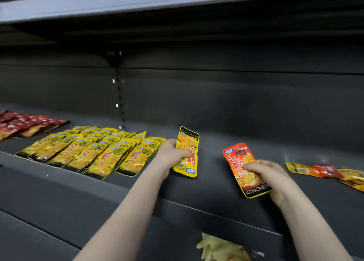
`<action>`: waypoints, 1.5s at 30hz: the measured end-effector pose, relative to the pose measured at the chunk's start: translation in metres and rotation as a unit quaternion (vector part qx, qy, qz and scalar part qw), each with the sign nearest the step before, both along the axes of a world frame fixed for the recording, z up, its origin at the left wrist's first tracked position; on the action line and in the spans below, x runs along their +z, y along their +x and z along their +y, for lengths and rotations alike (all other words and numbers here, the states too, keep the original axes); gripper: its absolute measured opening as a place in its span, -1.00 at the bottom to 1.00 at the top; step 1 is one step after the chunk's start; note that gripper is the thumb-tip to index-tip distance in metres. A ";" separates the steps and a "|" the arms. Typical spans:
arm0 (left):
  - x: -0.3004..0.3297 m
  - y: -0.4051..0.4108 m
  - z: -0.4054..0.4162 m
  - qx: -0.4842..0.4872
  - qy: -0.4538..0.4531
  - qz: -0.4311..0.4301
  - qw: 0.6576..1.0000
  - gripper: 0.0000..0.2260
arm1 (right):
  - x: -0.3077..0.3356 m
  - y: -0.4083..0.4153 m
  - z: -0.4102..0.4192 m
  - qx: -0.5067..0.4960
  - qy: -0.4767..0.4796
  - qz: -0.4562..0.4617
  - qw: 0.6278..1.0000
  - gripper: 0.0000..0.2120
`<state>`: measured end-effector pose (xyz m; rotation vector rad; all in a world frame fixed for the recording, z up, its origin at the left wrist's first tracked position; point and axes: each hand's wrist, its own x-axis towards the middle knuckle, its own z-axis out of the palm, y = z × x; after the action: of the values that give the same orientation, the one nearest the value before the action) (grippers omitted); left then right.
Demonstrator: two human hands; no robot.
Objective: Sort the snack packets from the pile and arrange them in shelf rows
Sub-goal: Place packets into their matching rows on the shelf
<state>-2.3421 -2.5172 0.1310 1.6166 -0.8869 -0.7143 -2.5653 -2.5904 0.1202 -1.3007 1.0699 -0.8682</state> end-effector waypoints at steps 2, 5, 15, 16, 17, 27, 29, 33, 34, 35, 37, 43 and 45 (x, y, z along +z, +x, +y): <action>0.002 0.026 0.010 -0.001 0.002 -0.016 1.000 -0.77 | 0.000 0.024 0.008 -0.005 -0.003 0.006 1.000 -0.96; 0.007 0.071 0.027 -0.017 0.007 -0.037 0.999 -0.73 | -0.001 0.062 0.024 -0.018 -0.003 0.009 1.000 -0.97; 0.017 0.188 0.055 -0.116 0.001 -0.131 0.985 -0.76 | -0.006 0.147 0.060 -0.089 -0.001 0.013 0.996 -0.97; 0.017 0.193 0.056 -0.127 -0.002 -0.136 0.983 -0.74 | -0.006 0.150 0.062 -0.095 -0.003 0.015 0.995 -0.97; 0.018 0.197 0.056 -0.135 -0.006 -0.141 0.981 -0.73 | -0.005 0.153 0.063 -0.100 -0.004 0.016 0.995 -0.96; 0.019 0.205 0.062 -0.201 -0.065 -0.157 0.965 -0.76 | -0.003 0.160 0.062 -0.132 -0.008 0.029 0.991 -0.93; 0.021 0.206 0.065 -0.210 -0.081 -0.143 0.964 -0.78 | -0.004 0.158 0.061 -0.134 -0.007 0.031 0.991 -0.95; 0.023 0.209 0.068 -0.274 -0.065 -0.117 0.952 -0.82 | -0.005 0.155 0.057 -0.126 -0.009 0.040 0.991 -0.89; 0.025 0.209 0.068 -0.290 -0.057 -0.139 0.945 -0.83 | -0.006 0.154 0.056 -0.127 -0.009 0.039 0.991 -0.87; 0.027 0.210 0.067 -0.300 -0.050 -0.159 0.939 -0.84 | -0.006 0.153 0.055 -0.127 -0.008 0.039 0.991 -0.86; 0.028 0.213 0.063 -0.307 -0.045 -0.176 0.934 -0.83 | -0.008 0.151 0.053 -0.125 -0.006 0.039 0.991 -0.86; 0.035 0.219 0.052 -0.330 0.070 -0.215 0.916 -0.58 | -0.012 0.146 0.047 -0.122 0.001 0.030 0.992 -0.90; 0.037 0.221 0.051 -0.313 0.087 -0.234 0.916 -0.55 | -0.013 0.144 0.044 -0.125 0.001 0.026 0.992 -0.91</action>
<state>-2.1213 -2.4666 0.1678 1.6961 -1.7844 -0.8701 -2.4209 -2.5463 0.1074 -1.2084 1.2932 -1.0228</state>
